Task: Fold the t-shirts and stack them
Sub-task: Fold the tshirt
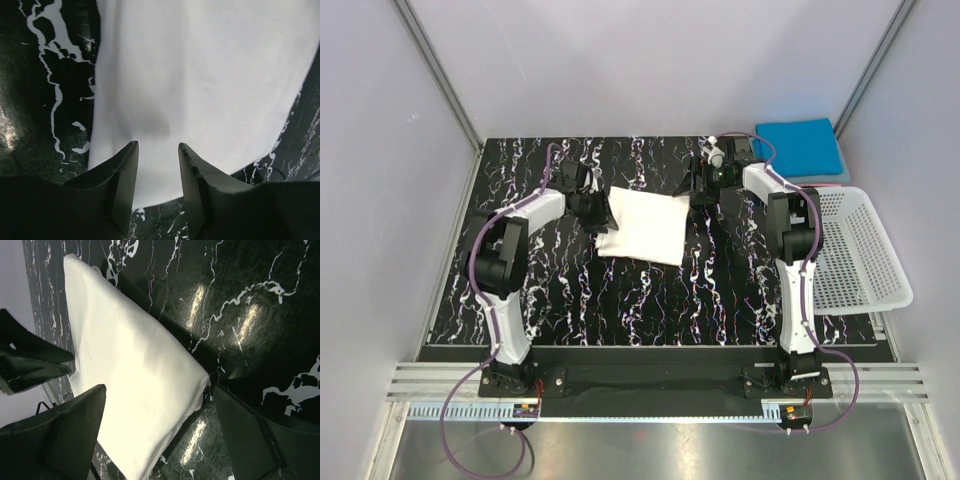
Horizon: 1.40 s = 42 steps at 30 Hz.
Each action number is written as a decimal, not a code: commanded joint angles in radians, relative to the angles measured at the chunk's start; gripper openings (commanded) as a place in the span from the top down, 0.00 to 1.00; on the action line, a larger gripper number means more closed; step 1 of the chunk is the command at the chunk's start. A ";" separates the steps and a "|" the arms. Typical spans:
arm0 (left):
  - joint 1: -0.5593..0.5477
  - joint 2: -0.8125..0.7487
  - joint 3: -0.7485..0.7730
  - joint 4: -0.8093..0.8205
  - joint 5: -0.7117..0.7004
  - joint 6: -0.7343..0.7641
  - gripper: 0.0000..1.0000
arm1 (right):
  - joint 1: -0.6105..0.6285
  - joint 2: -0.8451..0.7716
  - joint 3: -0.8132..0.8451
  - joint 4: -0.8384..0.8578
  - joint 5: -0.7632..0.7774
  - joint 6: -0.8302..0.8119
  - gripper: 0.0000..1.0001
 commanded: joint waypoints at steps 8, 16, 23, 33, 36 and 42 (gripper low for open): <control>0.021 0.136 0.016 0.011 -0.085 0.016 0.58 | 0.023 0.094 0.041 -0.243 -0.009 -0.093 0.03; 0.037 0.161 0.053 -0.014 -0.099 0.031 0.59 | 0.023 0.100 0.031 -0.264 -0.069 -0.124 0.02; 0.052 0.187 0.060 -0.023 -0.093 0.036 0.60 | 0.020 0.088 -0.010 -0.255 -0.080 -0.127 0.03; 0.054 0.188 0.050 -0.038 -0.108 0.043 0.60 | -0.006 0.068 -0.016 -0.247 0.007 -0.092 0.16; 0.054 0.196 0.059 -0.055 -0.123 0.052 0.61 | -0.021 0.021 -0.060 -0.205 0.060 -0.034 0.15; 0.054 0.198 0.053 -0.050 -0.125 0.054 0.61 | -0.027 -0.105 -0.226 -0.004 0.135 0.131 0.05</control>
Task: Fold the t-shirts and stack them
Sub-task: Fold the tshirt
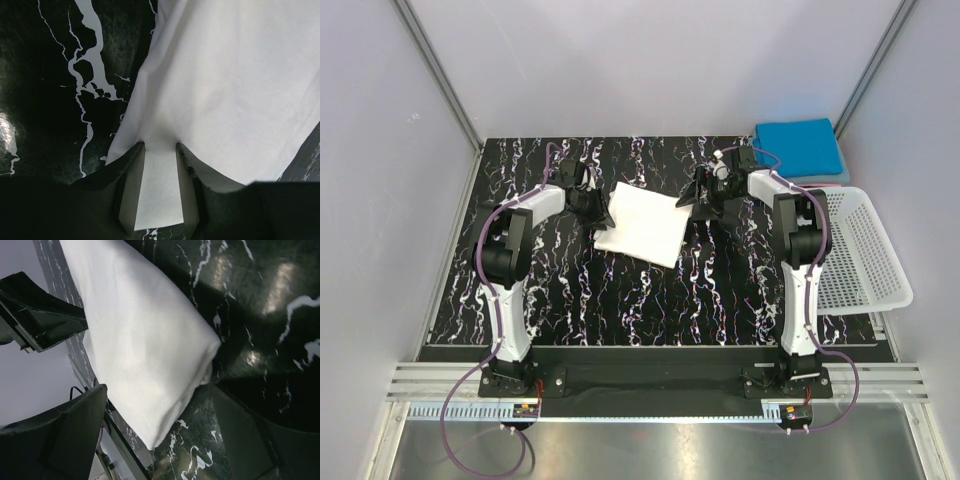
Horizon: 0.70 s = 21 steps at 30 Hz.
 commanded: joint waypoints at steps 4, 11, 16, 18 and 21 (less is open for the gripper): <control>0.013 0.072 -0.022 -0.047 -0.111 0.048 0.61 | -0.003 -0.050 -0.135 0.114 0.259 0.120 0.00; 0.013 0.076 -0.022 -0.037 -0.100 0.043 0.61 | 0.019 -0.040 -0.179 0.214 0.311 0.174 0.00; 0.013 0.081 -0.017 -0.035 -0.096 0.045 0.61 | 0.019 0.022 -0.080 0.140 0.302 0.111 0.00; 0.013 0.079 -0.014 -0.037 -0.096 0.045 0.61 | 0.019 0.037 -0.051 0.099 0.299 0.088 0.00; 0.013 0.084 -0.011 -0.035 -0.094 0.043 0.61 | 0.019 0.054 -0.016 0.039 0.270 0.032 0.00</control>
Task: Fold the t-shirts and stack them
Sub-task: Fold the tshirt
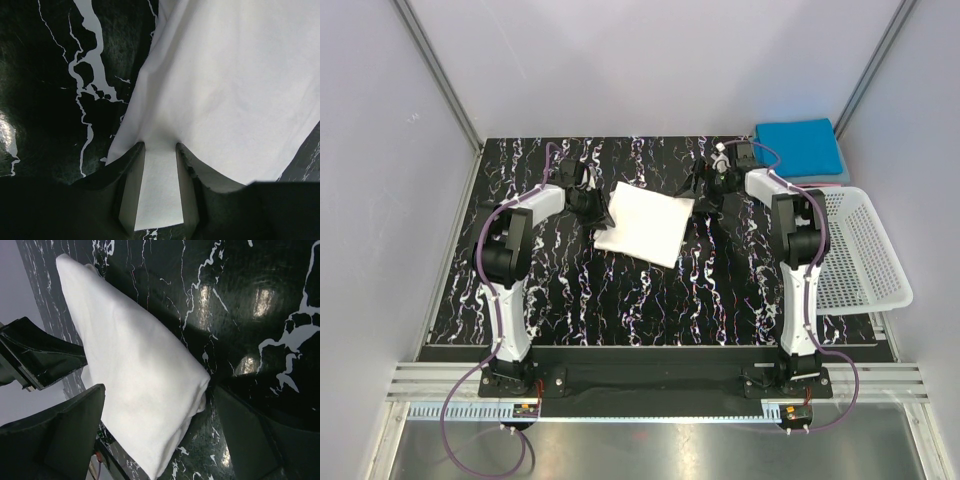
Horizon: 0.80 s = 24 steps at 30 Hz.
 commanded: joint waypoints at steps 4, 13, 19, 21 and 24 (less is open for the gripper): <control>0.011 0.082 -0.014 -0.037 -0.096 0.043 0.62 | 0.004 0.111 0.066 -0.209 0.096 -0.206 0.00; 0.011 0.079 -0.015 -0.037 -0.096 0.039 0.62 | 0.003 0.168 0.157 -0.374 0.044 -0.289 0.01; 0.011 0.080 -0.015 -0.035 -0.093 0.034 0.63 | 0.001 0.185 0.167 -0.407 0.008 -0.306 0.05; 0.011 0.080 -0.015 -0.035 -0.094 0.034 0.63 | 0.001 0.191 0.181 -0.427 0.004 -0.315 0.08; 0.011 0.082 -0.015 -0.037 -0.096 0.031 0.64 | 0.001 0.202 0.199 -0.453 0.010 -0.318 0.11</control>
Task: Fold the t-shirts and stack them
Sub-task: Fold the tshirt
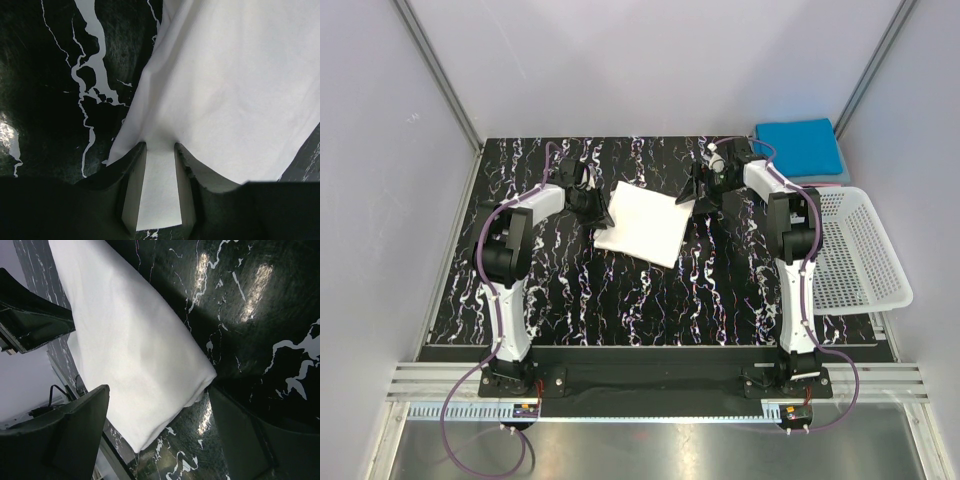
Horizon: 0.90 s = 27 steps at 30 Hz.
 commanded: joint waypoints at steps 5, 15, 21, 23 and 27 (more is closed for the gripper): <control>0.008 0.072 -0.029 -0.029 -0.094 0.028 0.64 | 0.003 0.109 0.010 -0.167 0.108 -0.053 0.12; 0.008 0.081 -0.010 -0.035 -0.088 0.031 0.64 | 0.006 0.134 0.058 -0.190 0.116 -0.047 0.14; 0.008 0.084 -0.007 -0.030 -0.087 0.030 0.65 | 0.016 0.138 0.069 -0.193 0.093 -0.062 0.15; 0.008 0.086 -0.006 -0.032 -0.084 0.030 0.65 | 0.017 0.137 0.067 -0.190 0.095 -0.062 0.15; 0.008 0.087 -0.006 -0.029 -0.082 0.028 0.65 | 0.017 0.129 0.063 -0.188 0.104 -0.054 0.17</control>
